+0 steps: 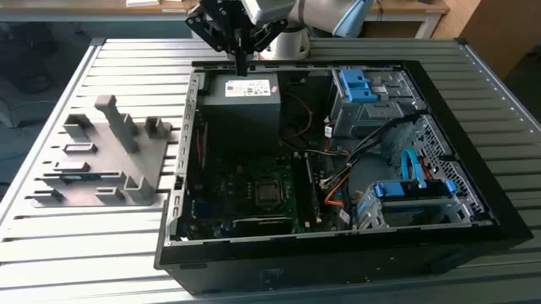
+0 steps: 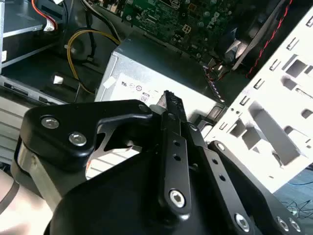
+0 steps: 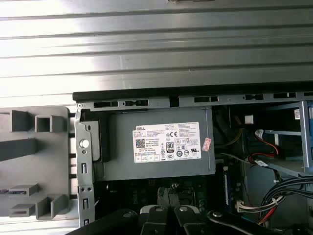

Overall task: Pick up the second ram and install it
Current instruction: 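Reach for the second ram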

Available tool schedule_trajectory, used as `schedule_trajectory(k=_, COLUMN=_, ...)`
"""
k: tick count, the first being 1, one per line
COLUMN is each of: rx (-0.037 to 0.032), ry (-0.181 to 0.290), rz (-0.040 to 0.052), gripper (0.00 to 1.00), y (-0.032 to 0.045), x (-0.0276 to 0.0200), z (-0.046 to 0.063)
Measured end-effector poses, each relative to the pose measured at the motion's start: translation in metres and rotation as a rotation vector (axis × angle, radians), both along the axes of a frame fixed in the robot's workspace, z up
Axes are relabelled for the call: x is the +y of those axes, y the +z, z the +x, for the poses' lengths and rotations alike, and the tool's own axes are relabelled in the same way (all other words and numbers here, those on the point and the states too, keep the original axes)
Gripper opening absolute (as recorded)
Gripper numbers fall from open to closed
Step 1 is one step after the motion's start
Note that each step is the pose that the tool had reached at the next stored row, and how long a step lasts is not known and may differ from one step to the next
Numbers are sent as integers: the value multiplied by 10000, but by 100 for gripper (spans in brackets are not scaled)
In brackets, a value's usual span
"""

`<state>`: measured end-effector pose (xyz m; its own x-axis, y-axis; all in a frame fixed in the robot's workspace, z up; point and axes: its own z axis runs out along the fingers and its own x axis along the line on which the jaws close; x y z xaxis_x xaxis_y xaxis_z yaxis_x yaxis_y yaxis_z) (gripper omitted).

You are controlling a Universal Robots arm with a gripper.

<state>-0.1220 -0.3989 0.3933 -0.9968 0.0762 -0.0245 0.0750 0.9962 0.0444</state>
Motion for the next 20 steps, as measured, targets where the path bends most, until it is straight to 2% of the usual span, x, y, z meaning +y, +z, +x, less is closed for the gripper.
schedule_trajectory(k=8, rx=-1, ry=-1, rz=1, gripper=10, y=0, x=0, z=-26)
schedule_trajectory(k=20, rx=-155, ry=1, rz=-1, gripper=10, y=1, x=0, z=-557)
